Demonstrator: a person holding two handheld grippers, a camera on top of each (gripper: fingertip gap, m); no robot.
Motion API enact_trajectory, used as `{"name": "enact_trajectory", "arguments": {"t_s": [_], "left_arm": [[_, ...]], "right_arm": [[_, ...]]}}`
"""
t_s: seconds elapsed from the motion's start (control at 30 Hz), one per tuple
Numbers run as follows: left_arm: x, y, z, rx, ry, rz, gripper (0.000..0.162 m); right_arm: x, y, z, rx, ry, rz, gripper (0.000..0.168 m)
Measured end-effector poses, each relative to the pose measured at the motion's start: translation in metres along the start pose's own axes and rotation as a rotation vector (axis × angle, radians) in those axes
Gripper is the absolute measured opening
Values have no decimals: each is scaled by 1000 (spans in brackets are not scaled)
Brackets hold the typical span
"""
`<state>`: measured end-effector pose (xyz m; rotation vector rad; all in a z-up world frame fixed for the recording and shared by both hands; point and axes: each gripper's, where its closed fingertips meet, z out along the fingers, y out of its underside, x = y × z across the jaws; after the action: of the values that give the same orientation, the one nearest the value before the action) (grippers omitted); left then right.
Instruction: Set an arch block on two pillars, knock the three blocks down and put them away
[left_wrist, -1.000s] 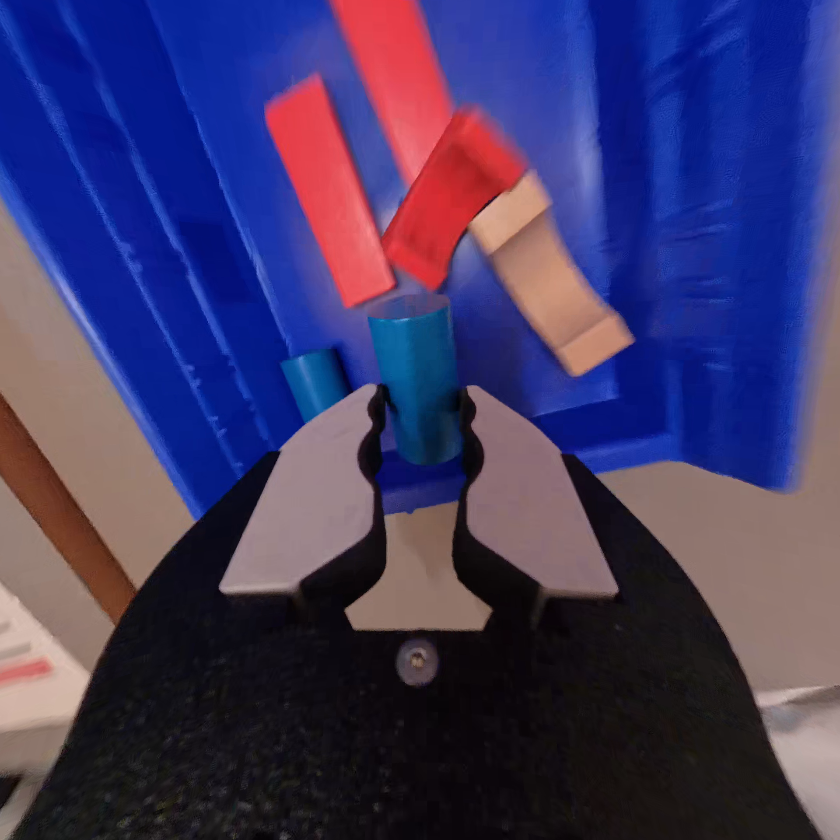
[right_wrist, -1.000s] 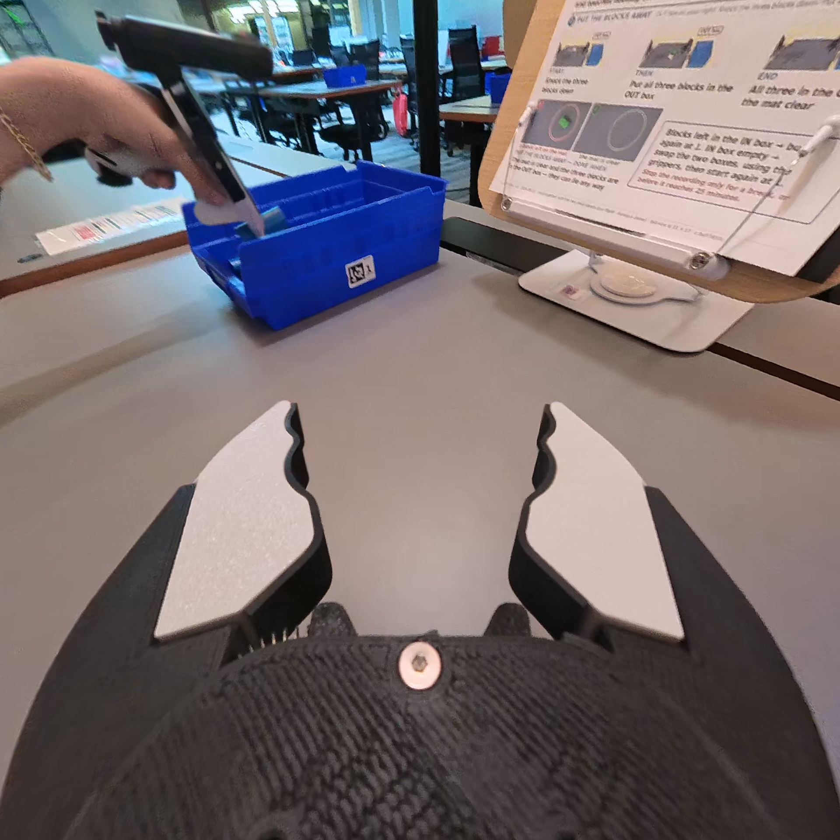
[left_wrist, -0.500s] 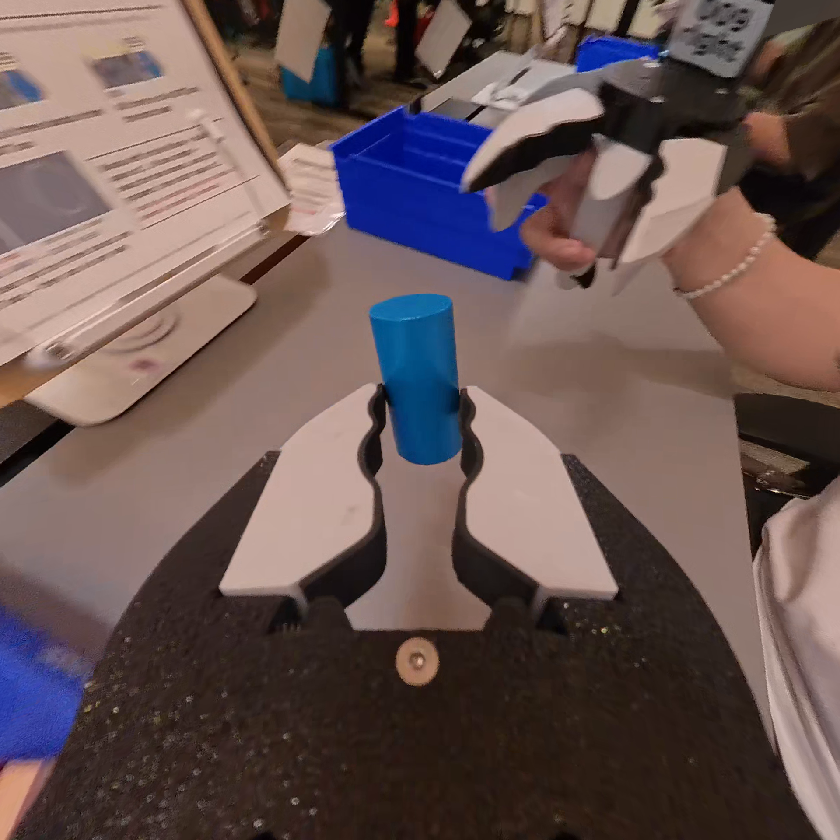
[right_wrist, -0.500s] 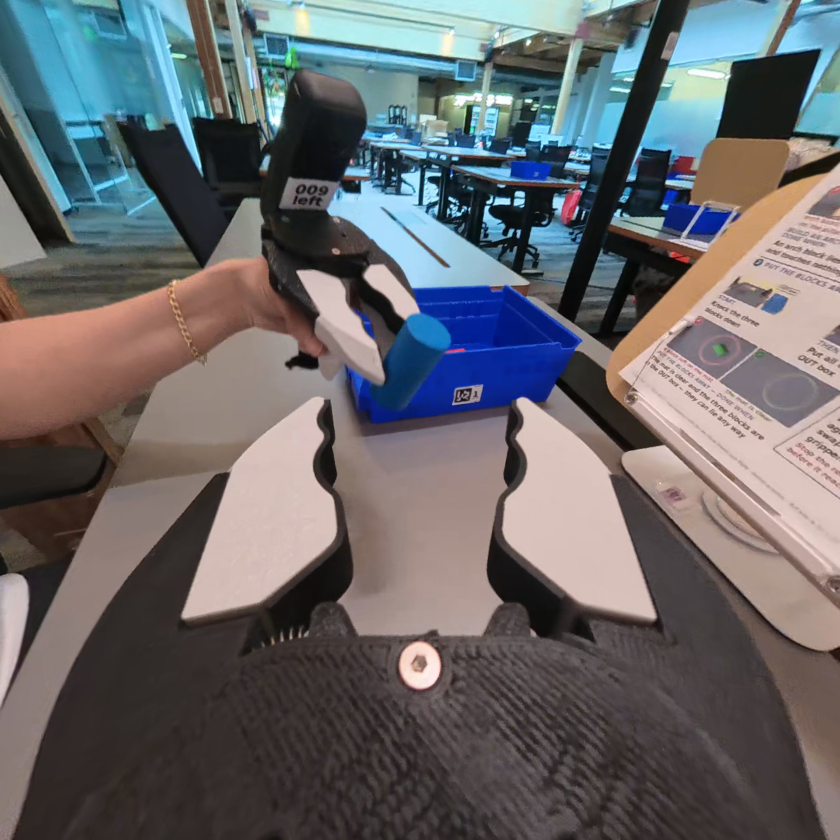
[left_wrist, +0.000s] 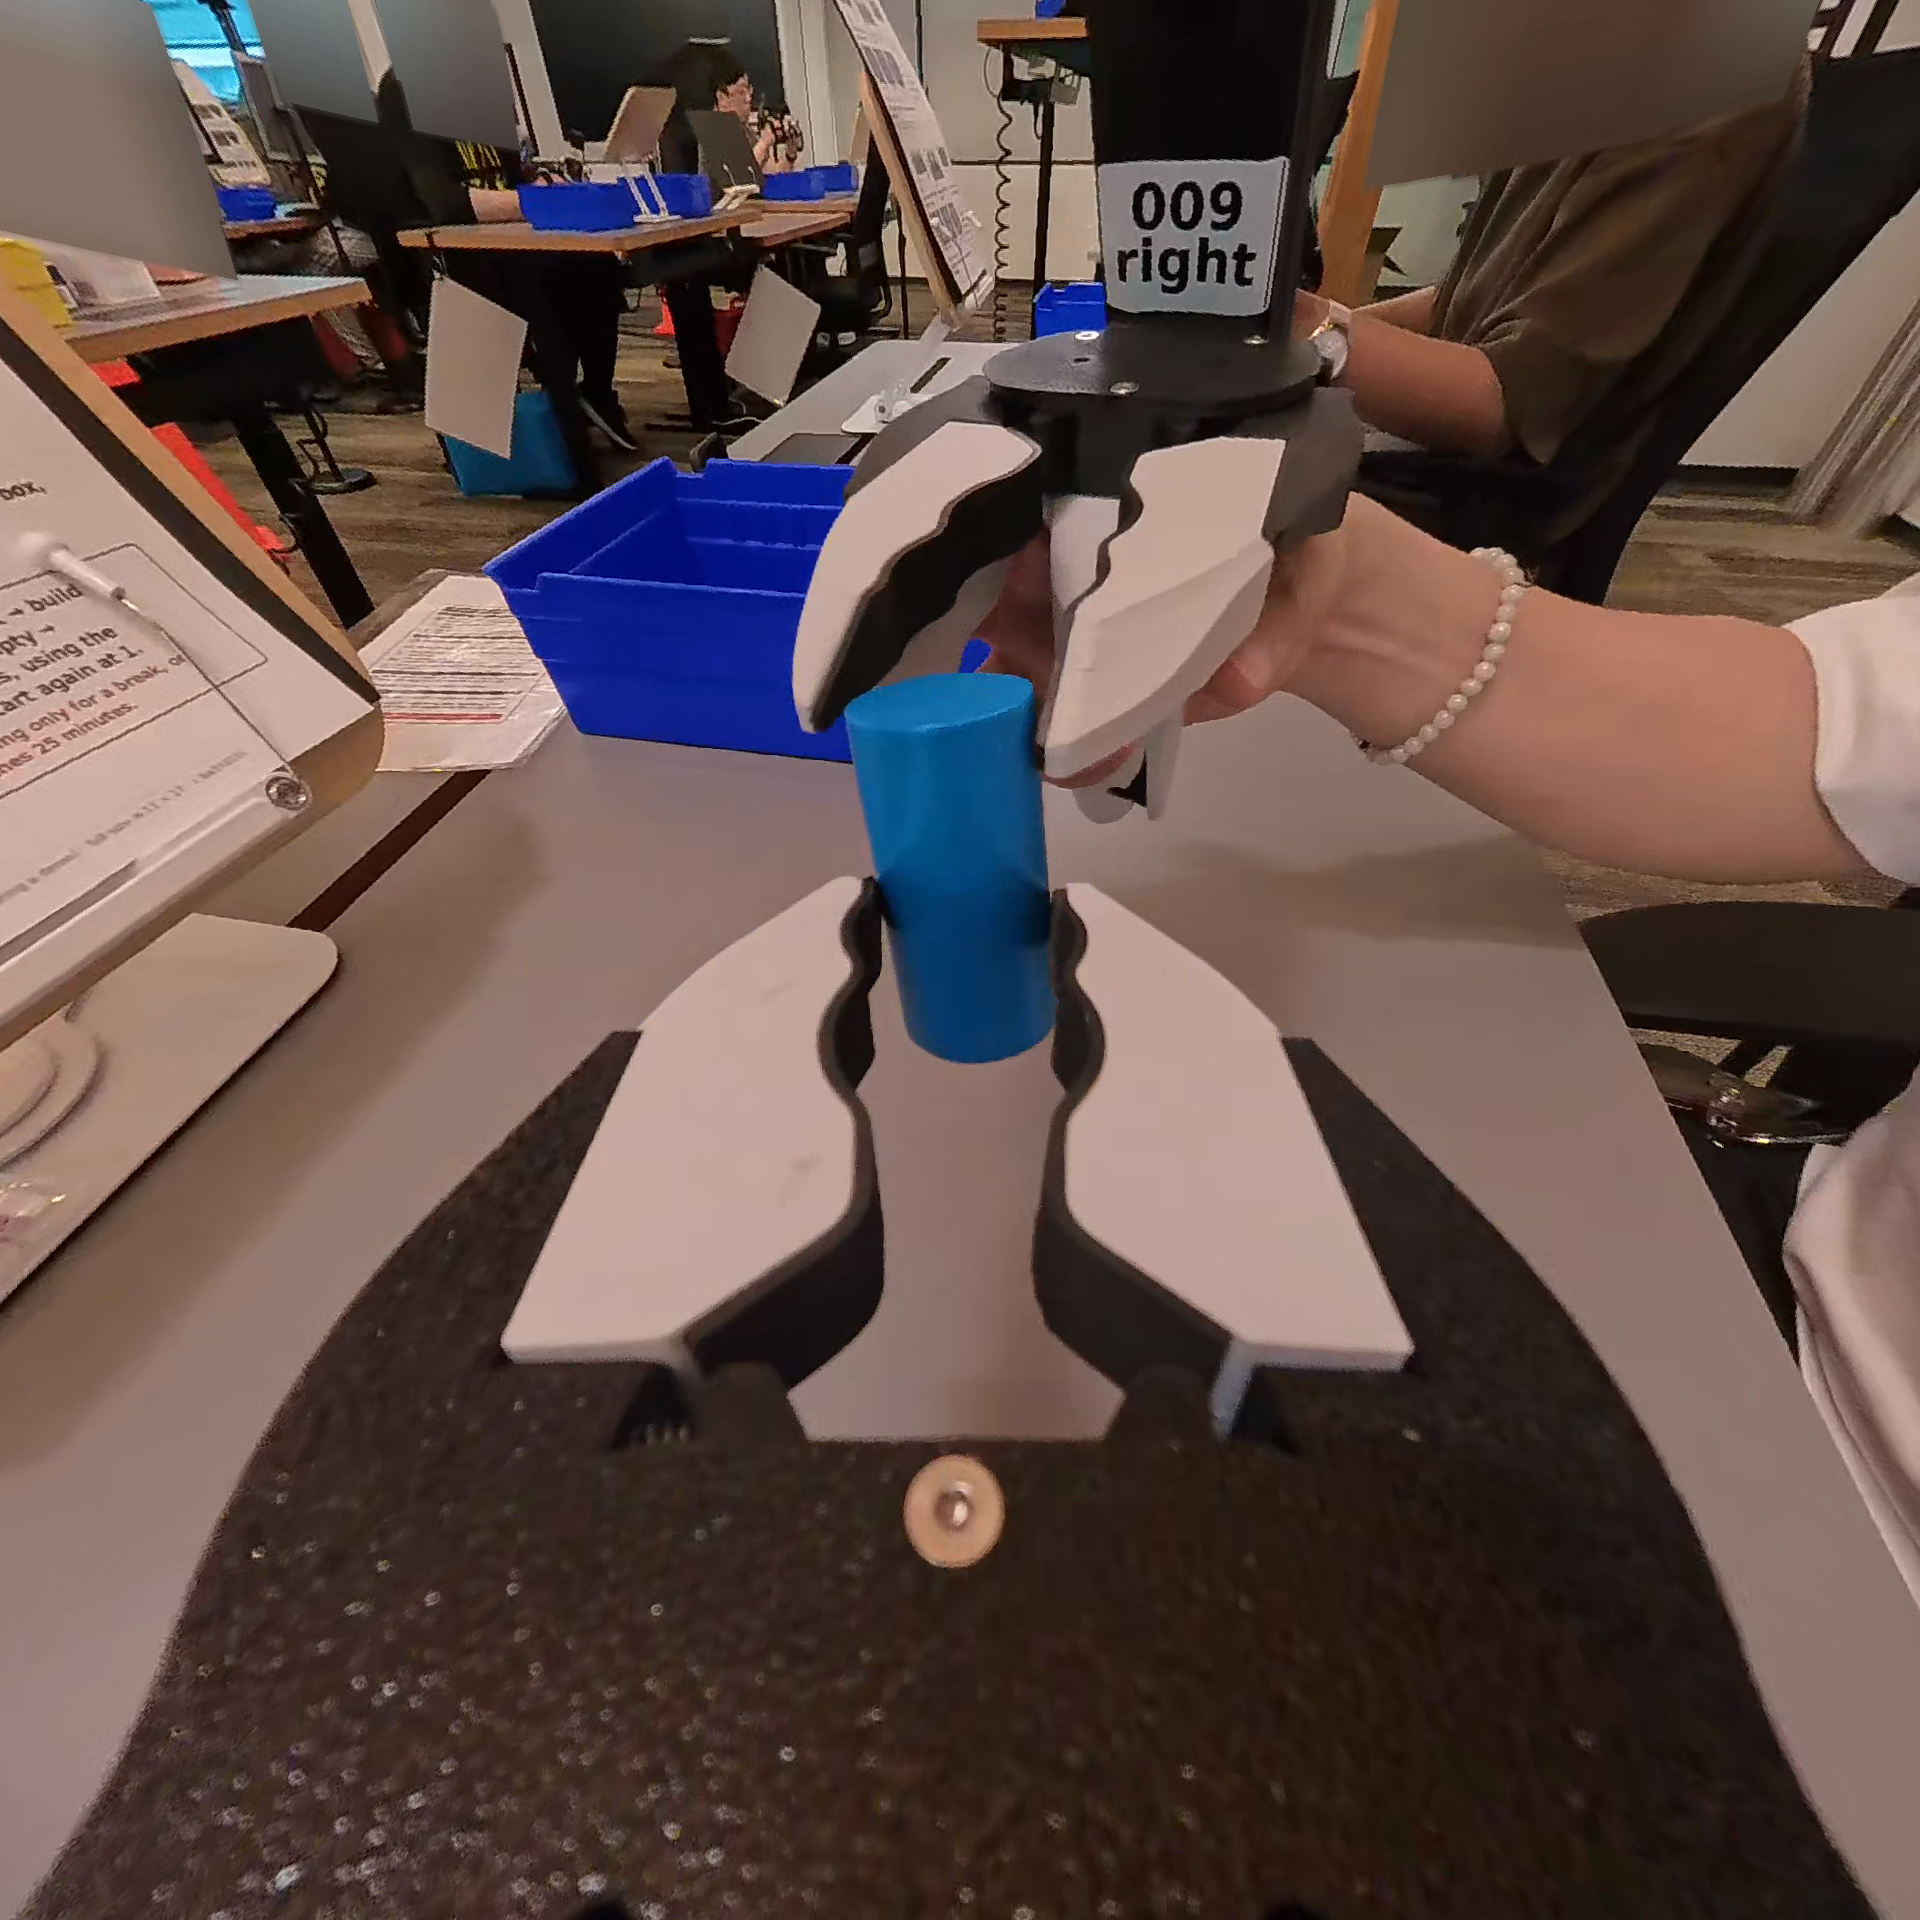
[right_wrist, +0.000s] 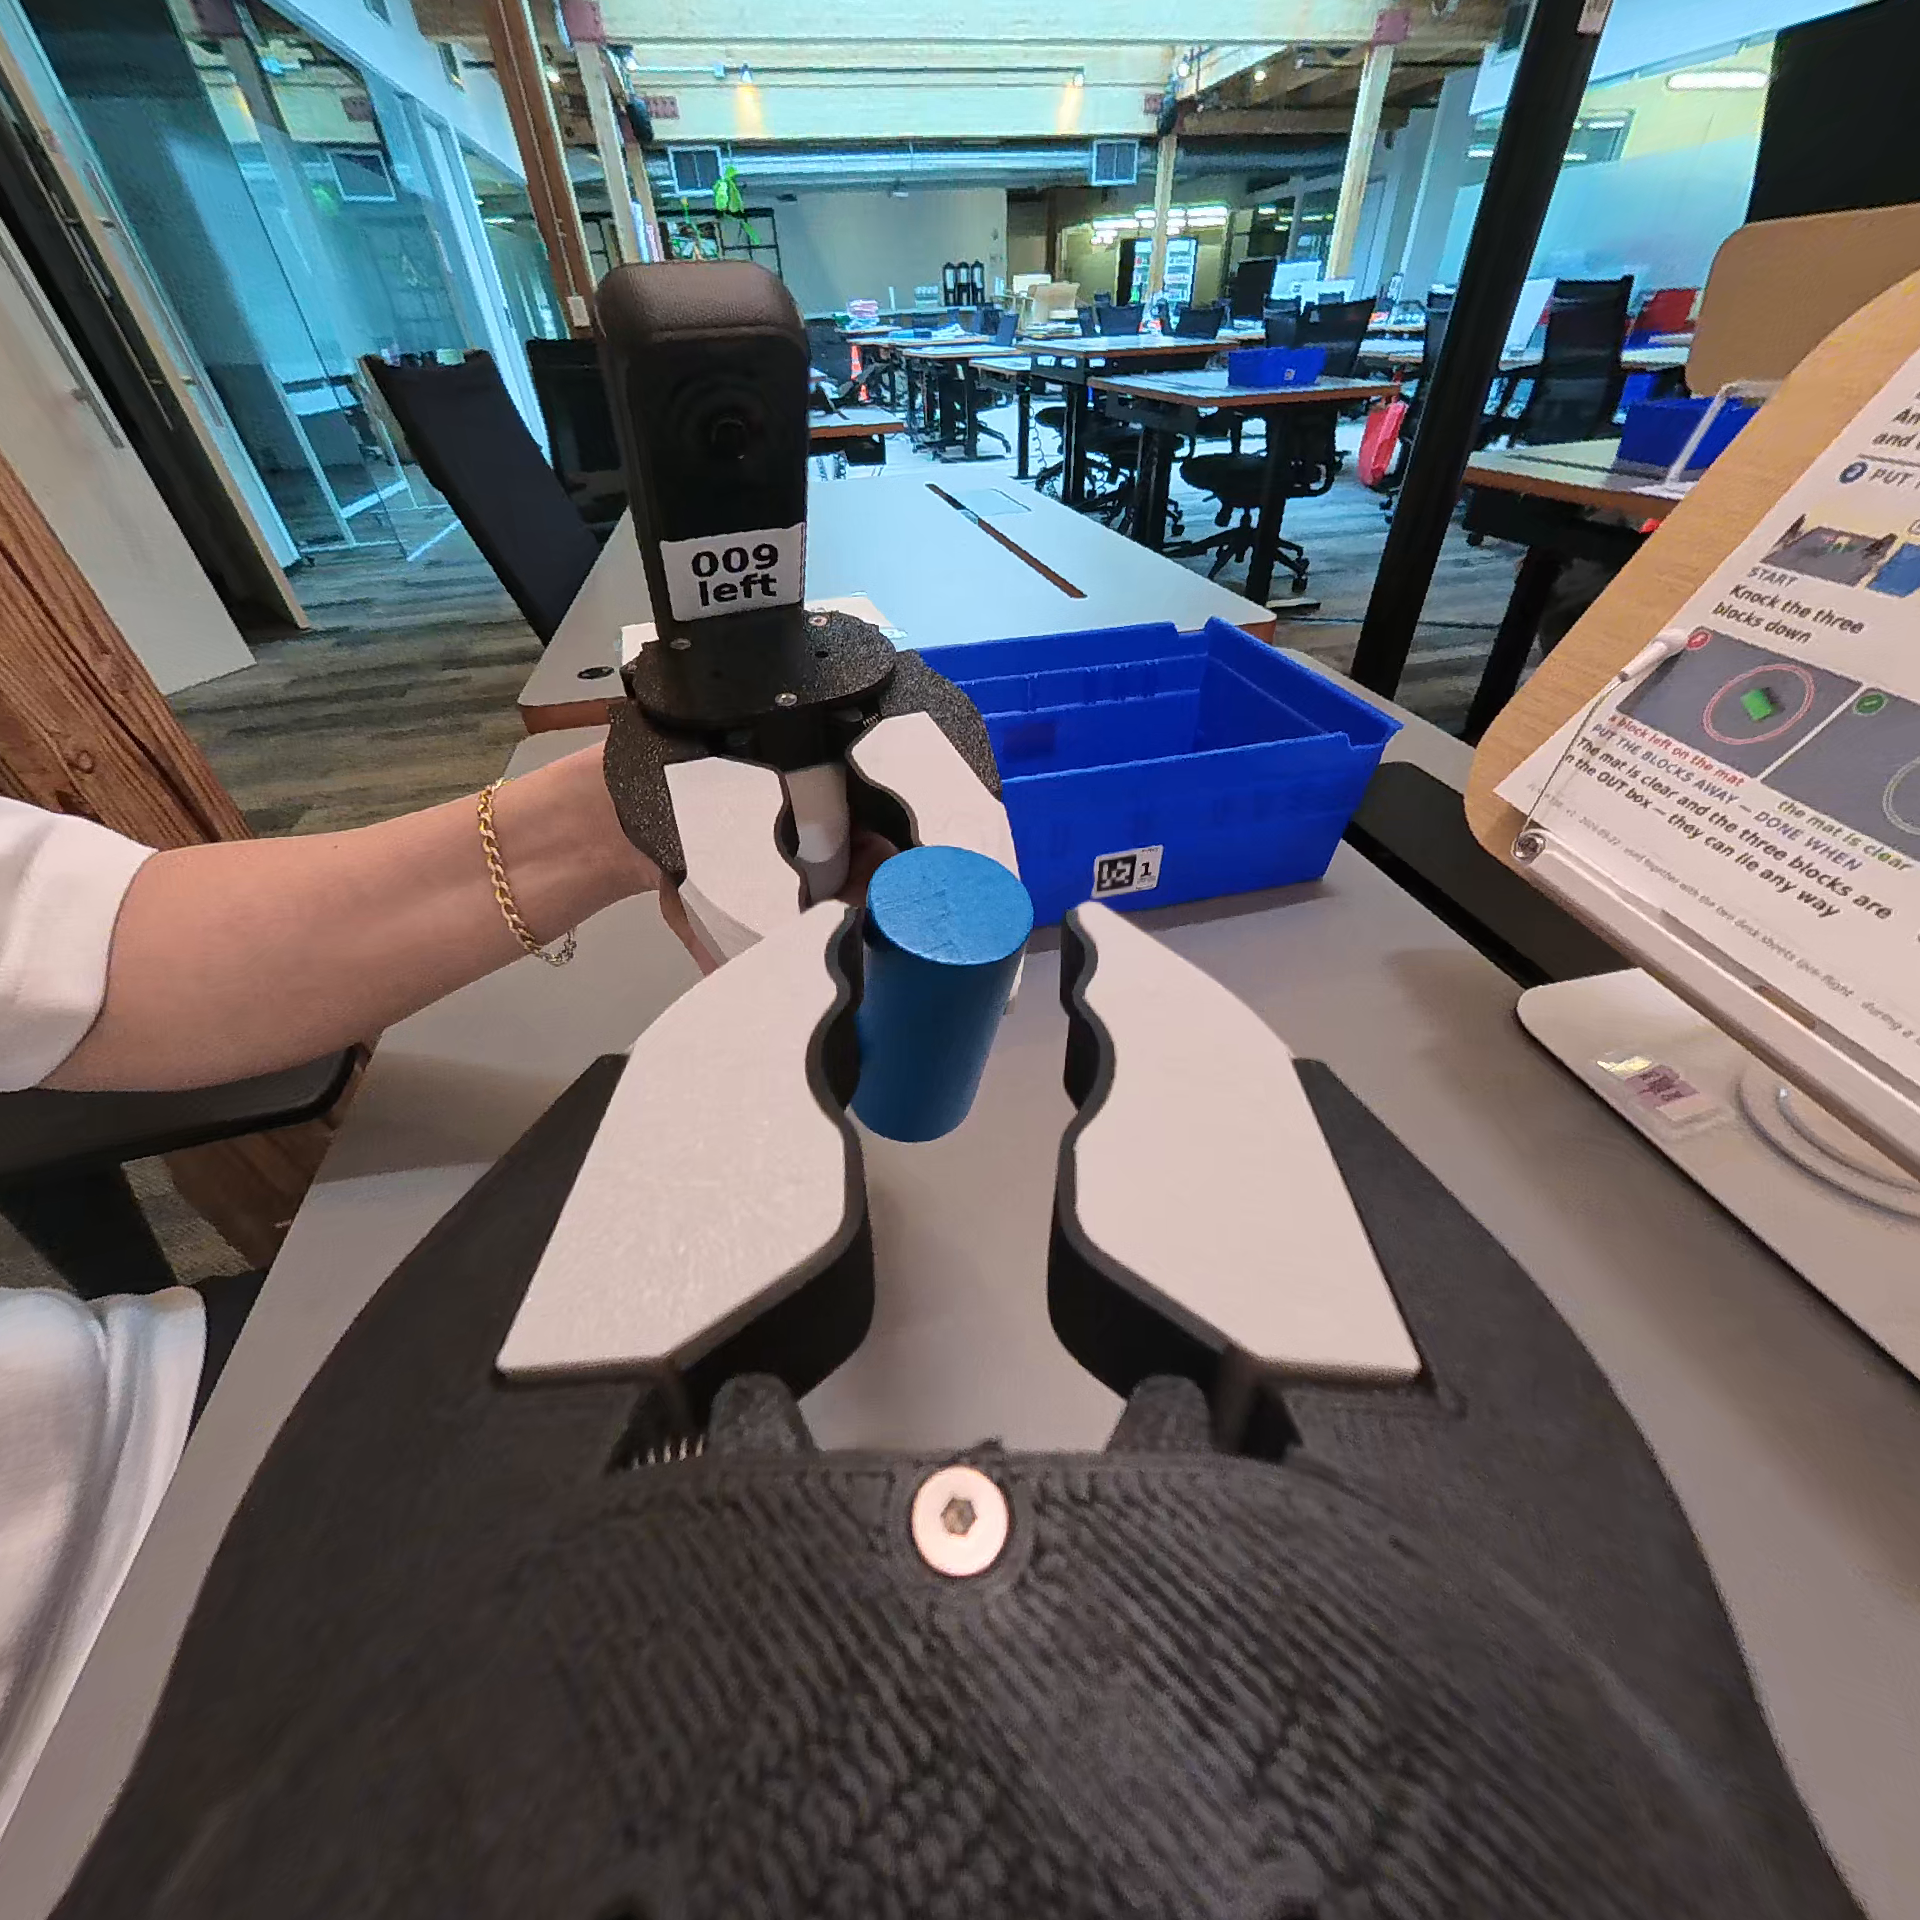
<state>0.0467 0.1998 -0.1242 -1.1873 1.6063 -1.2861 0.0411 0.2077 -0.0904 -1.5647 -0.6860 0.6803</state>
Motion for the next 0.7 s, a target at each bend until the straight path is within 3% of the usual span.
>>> {"name": "enact_trajectory", "arguments": {"t_s": [0.47,0.6,0.7], "left_arm": [[5,10,16,-30,41,26,31],[-1,14,21,-55,-21,8,30],[-22,25,20,-128,-201,36,56]], "right_arm": [[0,18,-11,-149,-44,-13,31],[9,23,-15,-190,-8,-6,31],[32,31,-21,-213,96,3,31]]}}
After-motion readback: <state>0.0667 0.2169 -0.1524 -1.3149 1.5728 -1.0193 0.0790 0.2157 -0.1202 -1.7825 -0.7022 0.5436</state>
